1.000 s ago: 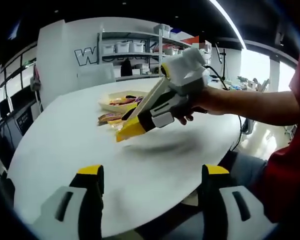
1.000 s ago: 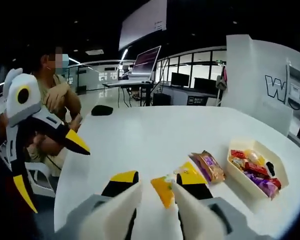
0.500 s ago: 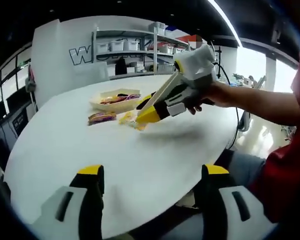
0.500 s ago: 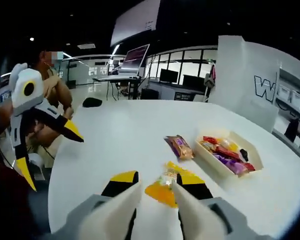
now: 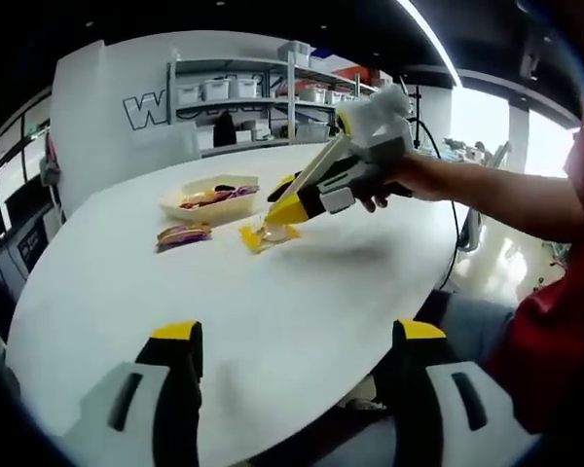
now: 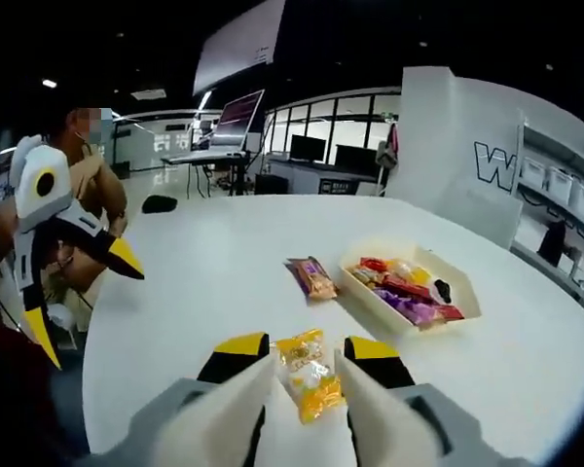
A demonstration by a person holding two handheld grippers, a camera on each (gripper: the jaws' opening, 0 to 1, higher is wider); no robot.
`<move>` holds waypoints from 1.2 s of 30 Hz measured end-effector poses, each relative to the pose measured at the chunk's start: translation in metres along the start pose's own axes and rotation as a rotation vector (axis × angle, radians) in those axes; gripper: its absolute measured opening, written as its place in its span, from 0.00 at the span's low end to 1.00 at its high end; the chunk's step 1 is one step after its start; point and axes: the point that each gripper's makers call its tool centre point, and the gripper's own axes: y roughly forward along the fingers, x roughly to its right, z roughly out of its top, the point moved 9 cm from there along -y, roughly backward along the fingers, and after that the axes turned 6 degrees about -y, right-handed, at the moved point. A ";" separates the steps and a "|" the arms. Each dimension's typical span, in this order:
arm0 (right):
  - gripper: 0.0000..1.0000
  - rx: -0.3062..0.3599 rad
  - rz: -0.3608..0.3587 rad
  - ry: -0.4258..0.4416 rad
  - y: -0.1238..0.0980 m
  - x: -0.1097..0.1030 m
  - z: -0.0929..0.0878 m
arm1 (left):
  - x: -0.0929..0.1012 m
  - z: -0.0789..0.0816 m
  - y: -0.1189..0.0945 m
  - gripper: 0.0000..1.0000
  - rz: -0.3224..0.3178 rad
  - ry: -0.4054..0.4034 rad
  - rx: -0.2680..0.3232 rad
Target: Place the target food into the container with the food tongs after gripping and lifting it, then release it inside without dropping or visibly crushing the food.
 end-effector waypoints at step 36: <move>0.27 0.030 0.199 -0.021 0.017 0.003 -0.006 | -0.001 0.010 0.006 0.77 0.012 0.022 -0.023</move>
